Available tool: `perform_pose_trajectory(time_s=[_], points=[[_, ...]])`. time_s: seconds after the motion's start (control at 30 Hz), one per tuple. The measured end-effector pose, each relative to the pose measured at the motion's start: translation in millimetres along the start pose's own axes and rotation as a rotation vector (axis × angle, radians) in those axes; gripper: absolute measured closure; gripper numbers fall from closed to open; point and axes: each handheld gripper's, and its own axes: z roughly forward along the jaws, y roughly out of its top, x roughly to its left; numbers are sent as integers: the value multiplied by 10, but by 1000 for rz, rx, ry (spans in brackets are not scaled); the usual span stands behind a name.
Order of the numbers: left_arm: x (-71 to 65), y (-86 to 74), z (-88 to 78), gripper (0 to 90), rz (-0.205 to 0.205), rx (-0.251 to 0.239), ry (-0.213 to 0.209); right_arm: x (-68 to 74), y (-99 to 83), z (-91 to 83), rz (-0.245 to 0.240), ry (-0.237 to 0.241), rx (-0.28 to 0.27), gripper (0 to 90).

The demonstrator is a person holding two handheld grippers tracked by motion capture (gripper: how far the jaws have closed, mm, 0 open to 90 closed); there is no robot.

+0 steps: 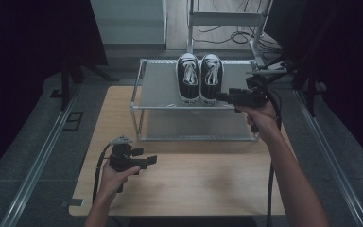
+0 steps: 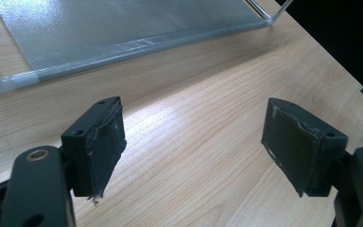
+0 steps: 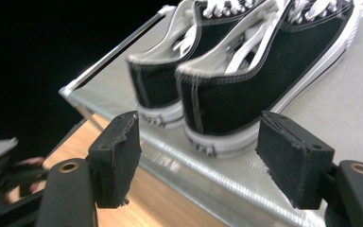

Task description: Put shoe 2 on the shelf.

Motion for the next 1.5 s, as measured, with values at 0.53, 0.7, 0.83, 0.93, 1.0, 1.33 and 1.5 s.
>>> perform_pose_trajectory(time_s=[0.53,0.7,0.83,0.93,1.0,1.33,1.5], points=[[-25,-7,-10,223,8,2,5,-27,-930,-258,-100,42,-31,313],[-31,-10,-3,223,20,7,4,-51,-1125,-248,-109,47,-25,313],[-27,-13,-2,223,18,8,4,-61,-1247,-205,-124,44,-6,309],[-24,-18,2,223,24,15,6,-75,-1339,-153,-114,54,3,309],[-24,-22,3,223,24,17,6,-85,-1394,-113,-111,52,18,310],[-29,-31,22,222,30,22,12,-111,-1453,-110,-104,54,15,305],[-18,-51,36,221,36,27,27,-150,-1544,-144,-94,65,8,284]])
